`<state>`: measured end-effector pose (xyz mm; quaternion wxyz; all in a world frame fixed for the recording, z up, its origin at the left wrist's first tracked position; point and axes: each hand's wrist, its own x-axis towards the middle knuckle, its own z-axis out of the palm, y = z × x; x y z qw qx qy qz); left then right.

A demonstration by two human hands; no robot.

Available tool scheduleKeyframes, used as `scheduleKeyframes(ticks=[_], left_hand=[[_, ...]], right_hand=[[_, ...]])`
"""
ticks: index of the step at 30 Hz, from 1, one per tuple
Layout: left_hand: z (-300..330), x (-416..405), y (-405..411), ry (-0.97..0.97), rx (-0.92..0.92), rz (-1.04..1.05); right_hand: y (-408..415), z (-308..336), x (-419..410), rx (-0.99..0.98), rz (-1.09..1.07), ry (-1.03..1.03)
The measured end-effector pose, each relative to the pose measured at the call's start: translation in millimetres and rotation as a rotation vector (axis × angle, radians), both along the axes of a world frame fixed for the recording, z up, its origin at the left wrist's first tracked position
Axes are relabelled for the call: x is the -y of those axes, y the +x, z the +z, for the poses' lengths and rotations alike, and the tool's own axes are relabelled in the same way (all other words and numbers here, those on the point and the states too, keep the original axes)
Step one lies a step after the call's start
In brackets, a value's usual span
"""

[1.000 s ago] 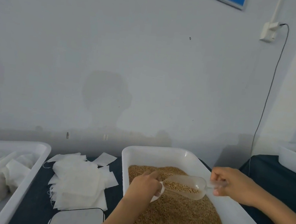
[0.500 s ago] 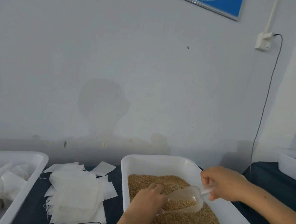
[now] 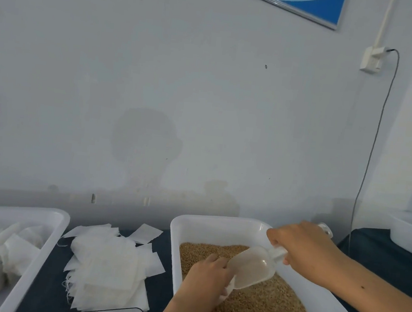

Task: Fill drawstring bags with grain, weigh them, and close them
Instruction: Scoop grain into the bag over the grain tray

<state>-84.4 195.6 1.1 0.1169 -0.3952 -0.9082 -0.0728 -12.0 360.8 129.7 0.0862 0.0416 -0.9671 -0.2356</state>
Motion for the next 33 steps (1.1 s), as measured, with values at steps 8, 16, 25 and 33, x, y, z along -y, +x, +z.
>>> scheduleKeyframes(ticks=[8,16,25,33], left_hand=[[-2,11,-6,0.5,0.237,0.167],[4,19,-6,0.868,0.484,0.231],[4,22,-5,0.946,0.468,0.233],[-3,17,-11,0.847,0.38,0.236]], right_hand=[[9,-10,-36,0.024,-0.107,-0.049],[18,-71,-41,0.234,-0.18,-0.358],[9,-119,-21,0.135,-0.125,-0.601],[12,-109,-29,0.194,-0.119,-0.731]])
